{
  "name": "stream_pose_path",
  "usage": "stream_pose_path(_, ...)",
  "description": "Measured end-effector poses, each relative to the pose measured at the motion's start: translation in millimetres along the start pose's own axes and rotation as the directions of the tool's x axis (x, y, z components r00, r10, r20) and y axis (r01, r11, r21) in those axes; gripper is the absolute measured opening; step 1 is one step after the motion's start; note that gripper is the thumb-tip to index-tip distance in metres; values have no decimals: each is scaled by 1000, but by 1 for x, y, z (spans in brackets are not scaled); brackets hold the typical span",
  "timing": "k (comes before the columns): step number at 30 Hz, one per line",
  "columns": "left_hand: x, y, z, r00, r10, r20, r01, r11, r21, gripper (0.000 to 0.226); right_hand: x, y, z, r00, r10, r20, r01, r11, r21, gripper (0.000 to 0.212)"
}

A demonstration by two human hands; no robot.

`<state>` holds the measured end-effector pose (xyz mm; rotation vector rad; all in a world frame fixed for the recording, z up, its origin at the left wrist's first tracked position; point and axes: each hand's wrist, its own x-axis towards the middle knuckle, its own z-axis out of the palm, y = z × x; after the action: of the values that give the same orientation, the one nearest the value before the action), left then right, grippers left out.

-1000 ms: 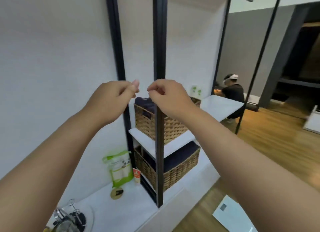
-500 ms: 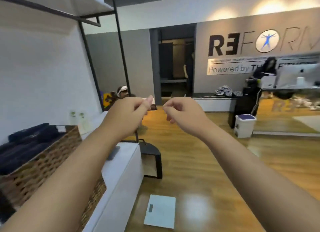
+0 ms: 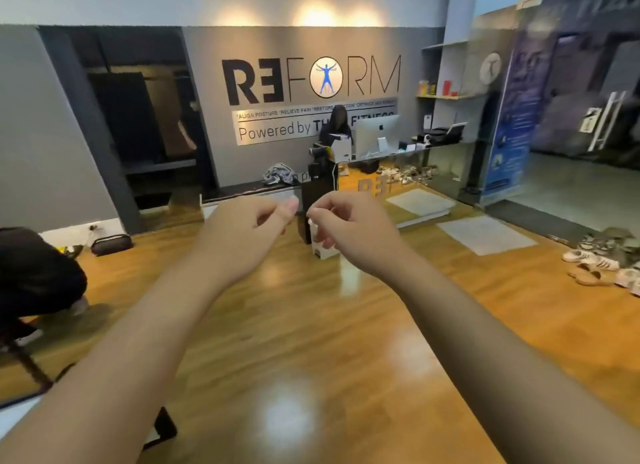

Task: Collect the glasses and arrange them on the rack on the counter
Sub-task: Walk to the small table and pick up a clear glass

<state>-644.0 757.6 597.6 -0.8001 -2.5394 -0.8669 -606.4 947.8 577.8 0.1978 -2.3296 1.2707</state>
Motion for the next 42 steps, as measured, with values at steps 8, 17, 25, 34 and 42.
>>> stream_pose_path(8,188,-2,125,954,285,89,-265,946,-189,59,84,103,-74,907,131,-401,-198,972,-130,28)
stream_pose_path(17,316,98,283,753,650,102,-510,676,-532,44,72,197,-199,712,167,-682,-347,928,-134,26)
stream_pose_path(25,382,248,452,616,772,156,-458,513,-726,60,27,297,-363,503,232,-833,-550,829,-102,31)
stream_pose_path(34,388,460,628,347,920,181,-393,318,-863,36,-41,379,-522,285,253,-925,-709,705,-25,36)
stream_pose_path(42,361,655,791,31,992,125,-291,129,-948,43,-117,473,-654,28,189,-982,-806,585,89,46)
